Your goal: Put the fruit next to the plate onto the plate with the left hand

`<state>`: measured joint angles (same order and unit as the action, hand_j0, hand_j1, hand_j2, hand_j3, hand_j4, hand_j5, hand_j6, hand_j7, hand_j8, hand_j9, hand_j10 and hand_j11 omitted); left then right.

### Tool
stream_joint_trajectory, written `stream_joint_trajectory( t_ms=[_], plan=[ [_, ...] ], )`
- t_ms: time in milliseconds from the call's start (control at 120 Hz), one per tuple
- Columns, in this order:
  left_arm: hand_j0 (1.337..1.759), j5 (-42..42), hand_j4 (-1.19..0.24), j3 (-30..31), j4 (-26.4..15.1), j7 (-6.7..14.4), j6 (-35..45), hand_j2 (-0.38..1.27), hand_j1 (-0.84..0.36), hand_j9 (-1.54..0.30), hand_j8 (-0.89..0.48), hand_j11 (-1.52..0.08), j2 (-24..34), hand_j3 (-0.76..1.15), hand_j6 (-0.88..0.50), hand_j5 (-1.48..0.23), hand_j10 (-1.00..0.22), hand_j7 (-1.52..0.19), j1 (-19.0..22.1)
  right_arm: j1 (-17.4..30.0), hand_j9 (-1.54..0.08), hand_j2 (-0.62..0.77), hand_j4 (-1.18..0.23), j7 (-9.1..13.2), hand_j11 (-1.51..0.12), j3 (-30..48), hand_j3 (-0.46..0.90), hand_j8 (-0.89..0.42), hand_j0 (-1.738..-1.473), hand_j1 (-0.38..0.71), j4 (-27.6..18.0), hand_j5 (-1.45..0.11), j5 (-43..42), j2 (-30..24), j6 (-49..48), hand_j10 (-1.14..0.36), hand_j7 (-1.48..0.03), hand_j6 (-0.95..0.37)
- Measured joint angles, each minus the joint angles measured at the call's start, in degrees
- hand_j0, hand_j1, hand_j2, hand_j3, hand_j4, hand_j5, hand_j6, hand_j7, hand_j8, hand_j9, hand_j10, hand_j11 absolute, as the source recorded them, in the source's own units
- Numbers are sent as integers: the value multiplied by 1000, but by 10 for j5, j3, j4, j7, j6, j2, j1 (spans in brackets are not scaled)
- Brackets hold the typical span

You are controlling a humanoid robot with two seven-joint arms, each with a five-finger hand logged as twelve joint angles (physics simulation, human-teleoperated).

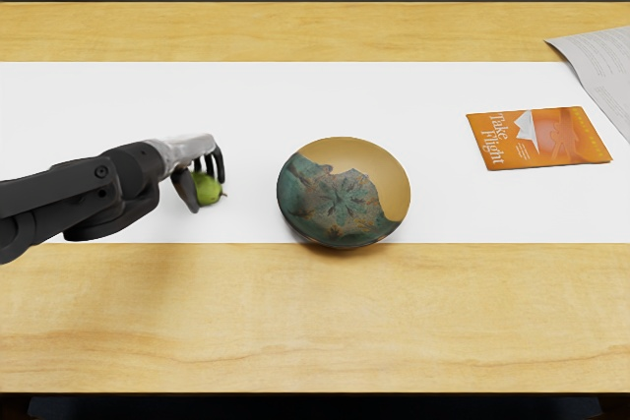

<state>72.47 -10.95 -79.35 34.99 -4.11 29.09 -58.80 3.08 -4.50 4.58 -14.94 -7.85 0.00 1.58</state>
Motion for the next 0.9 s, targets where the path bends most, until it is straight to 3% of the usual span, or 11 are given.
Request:
stream_joint_trajectory(
  t_ms=[133, 417, 900],
  plan=[
    [1650, -2, -707, 0, 0, 0, 0, 275, -184, -893, -516, -908, 0, 0, -576, -817, -690, -853, 1, 0, -20, -3, -15, 0, -20, 0, 0, -15, -1658, -331, 0, -20, 0, 0, 0, -15, -20, -15],
    [1653, -32, -681, -6, 3, 0, -3, 410, -256, -904, -447, -910, 6, 0, -506, -885, -655, -892, -13, 0, -20, -3, -15, 0, -20, 0, 0, -15, -1658, -331, 0, -20, 0, 0, 0, -15, -20, -15],
    [1656, -216, -662, -105, 29, 0, -27, 437, -270, -893, -439, -906, 10, 0, -497, -909, -644, -885, -61, 0, -20, -3, -15, 0, -20, 0, 0, -15, -1658, -331, 0, -20, 0, 0, 0, -15, -20, -15]
  ],
)
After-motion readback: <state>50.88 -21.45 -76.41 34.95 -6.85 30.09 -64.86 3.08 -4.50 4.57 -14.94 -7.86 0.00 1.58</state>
